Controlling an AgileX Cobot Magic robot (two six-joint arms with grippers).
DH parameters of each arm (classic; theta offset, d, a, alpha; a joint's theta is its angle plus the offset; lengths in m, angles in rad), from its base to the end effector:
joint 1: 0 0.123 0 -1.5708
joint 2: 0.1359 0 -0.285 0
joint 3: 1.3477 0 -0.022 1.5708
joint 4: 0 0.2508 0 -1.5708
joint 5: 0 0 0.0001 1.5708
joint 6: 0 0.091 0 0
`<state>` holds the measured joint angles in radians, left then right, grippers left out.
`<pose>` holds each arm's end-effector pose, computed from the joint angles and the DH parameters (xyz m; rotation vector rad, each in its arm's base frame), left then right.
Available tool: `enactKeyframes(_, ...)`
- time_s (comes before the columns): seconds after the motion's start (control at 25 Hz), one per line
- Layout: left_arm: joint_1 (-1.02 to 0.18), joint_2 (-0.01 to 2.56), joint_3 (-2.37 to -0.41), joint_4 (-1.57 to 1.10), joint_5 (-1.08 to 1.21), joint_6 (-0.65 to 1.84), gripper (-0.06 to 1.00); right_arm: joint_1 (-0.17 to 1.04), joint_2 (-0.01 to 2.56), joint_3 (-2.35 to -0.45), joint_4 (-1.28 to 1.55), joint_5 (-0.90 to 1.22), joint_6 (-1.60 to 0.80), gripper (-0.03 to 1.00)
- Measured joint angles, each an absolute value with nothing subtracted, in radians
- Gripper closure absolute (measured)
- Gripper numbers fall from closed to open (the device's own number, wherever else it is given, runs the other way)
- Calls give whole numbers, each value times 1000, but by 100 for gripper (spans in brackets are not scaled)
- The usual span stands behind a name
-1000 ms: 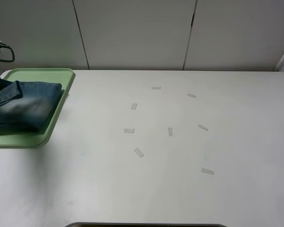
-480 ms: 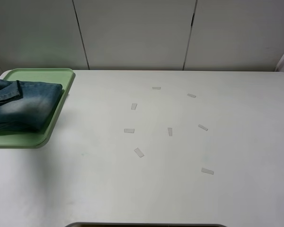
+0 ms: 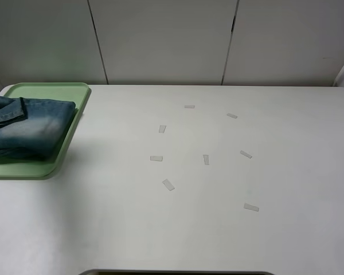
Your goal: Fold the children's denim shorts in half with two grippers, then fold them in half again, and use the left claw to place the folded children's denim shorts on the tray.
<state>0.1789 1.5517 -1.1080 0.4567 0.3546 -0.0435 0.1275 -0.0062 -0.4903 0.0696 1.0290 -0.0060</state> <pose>0.3379 0.0753 0.2827 0.1547 2.2773 0.4744 -0.0041 0.0049 0.2773 -0.1363 2.0132 0.1602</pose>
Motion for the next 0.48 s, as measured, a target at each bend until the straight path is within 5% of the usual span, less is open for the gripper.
enactKeyframes(0.48,168,958,-1014,413,433,-43,-5,128,-6,-490,70,1029,-6,27)
